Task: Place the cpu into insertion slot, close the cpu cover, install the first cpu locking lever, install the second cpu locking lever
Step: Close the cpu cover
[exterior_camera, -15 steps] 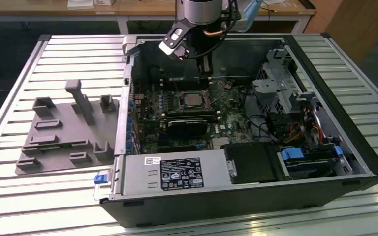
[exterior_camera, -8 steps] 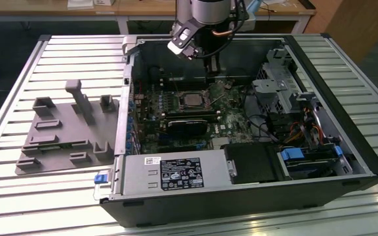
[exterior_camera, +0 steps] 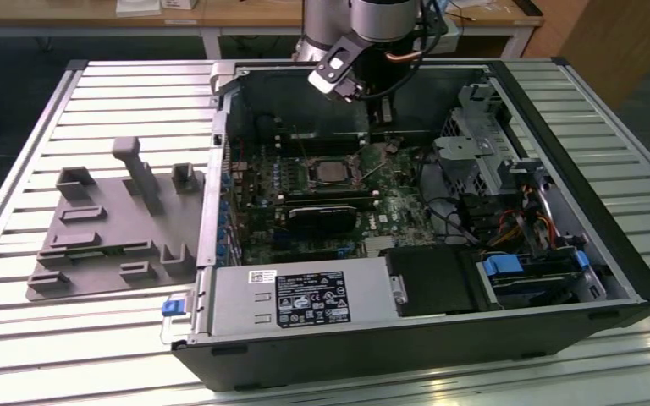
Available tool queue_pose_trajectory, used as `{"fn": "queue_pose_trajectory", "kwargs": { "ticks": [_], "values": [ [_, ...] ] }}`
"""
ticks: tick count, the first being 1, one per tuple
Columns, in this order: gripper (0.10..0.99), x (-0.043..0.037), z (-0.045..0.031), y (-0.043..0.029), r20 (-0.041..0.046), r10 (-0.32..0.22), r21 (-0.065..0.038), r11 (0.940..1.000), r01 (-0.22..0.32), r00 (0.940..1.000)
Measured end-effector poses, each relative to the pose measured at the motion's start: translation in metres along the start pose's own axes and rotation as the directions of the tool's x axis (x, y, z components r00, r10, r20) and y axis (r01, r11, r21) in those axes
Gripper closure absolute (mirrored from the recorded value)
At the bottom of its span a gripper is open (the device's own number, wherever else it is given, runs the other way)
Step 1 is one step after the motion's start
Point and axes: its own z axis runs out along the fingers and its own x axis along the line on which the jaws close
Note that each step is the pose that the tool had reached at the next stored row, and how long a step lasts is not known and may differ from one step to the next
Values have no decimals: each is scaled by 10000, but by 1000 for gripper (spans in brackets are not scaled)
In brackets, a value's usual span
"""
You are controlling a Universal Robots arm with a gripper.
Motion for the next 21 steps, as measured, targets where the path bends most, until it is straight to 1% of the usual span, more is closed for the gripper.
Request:
{"fn": "queue_pose_trajectory", "kwargs": {
  "ticks": [5, 10, 15, 21],
  "values": [
    [984, 5, 21, 149, -1, 0, 8, 10000, 0, 10000],
    [984, 8, 39, 254, -1, 0, 19, 10000, 0, 10000],
    [984, 10, 73, 322, 1, 0, 54, 10000, 0, 10000],
    [984, 10, 152, 347, 2, 0, 103, 9999, 0, 10000]
  ]
}}
